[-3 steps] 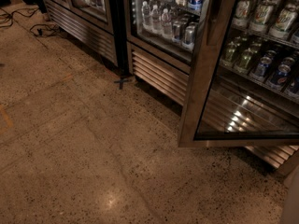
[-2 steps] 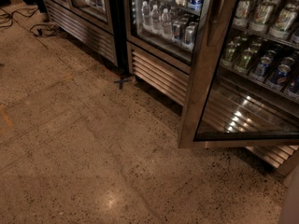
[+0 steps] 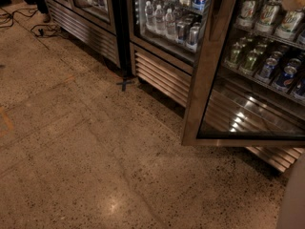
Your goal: Open right fridge door
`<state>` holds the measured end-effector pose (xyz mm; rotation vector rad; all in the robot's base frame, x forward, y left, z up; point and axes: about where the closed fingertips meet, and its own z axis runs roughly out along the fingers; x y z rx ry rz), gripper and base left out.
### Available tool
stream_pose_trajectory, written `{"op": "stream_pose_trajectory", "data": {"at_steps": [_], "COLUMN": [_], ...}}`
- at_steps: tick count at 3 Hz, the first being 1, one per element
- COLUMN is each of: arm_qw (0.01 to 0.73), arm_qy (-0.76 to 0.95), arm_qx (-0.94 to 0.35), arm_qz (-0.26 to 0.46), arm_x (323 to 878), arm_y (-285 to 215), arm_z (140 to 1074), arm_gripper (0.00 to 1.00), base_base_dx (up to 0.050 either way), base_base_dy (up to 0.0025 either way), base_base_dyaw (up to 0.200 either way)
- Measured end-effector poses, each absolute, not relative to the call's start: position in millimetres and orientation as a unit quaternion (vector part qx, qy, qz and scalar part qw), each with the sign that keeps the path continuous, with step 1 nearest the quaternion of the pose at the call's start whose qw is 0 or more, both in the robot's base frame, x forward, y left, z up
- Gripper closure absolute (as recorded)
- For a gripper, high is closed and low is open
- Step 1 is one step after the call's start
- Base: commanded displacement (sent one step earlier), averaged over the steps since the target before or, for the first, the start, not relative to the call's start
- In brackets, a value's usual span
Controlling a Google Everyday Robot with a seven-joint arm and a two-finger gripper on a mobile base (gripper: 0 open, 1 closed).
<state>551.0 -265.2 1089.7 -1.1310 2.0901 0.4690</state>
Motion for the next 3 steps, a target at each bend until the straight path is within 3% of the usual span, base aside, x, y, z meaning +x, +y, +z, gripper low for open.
{"op": "stream_pose_trajectory", "data": {"at_steps": [2, 3], "arm_qw": [0.31, 0.3], "arm_qy": [0.781, 0.786], "arm_qx": [-0.421, -0.402], "arm_qz": [0.342, 0.361], "arm_x": [507, 515], "arm_y": [-230, -223], "arm_z": [1050, 1026], "arm_gripper": [0.0, 0.0], "base_base_dx": [0.0, 0.0], "base_base_dy": [0.0, 0.0], "base_base_dyaw": [0.0, 0.0]}}
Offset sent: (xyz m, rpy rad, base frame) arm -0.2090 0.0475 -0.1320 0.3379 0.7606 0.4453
